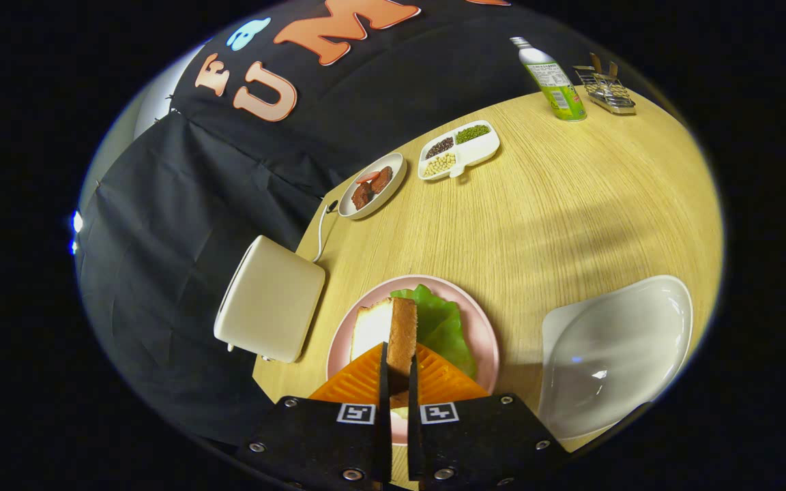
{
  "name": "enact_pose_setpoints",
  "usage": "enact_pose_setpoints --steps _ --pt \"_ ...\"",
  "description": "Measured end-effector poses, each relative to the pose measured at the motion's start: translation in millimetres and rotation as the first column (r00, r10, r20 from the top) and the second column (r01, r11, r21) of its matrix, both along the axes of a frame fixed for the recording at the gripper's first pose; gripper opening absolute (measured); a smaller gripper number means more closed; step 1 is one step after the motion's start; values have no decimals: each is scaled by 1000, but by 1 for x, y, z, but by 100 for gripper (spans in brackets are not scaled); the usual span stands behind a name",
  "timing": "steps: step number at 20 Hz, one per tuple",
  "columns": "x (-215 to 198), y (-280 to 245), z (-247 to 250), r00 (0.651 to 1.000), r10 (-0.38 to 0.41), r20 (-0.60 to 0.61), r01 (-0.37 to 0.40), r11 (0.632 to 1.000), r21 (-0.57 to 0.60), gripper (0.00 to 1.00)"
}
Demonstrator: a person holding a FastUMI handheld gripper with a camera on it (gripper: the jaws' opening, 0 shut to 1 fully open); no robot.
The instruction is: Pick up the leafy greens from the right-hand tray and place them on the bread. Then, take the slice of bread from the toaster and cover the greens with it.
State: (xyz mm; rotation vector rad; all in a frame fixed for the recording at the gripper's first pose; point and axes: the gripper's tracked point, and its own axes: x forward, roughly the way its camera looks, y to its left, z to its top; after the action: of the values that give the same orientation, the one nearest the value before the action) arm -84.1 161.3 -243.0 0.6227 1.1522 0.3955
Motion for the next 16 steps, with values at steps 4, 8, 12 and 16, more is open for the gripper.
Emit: enact_pose_setpoints --steps 4,8,12,16 --pt "0 -10 -12 997 32 67 -23 992 -125 28" --pt "7 -23 -11 980 77 184 -25 963 -269 50" --pt "20 -27 11 940 104 325 15 939 -343 70" --pt "39 -34 44 873 99 477 106 917 -384 79"
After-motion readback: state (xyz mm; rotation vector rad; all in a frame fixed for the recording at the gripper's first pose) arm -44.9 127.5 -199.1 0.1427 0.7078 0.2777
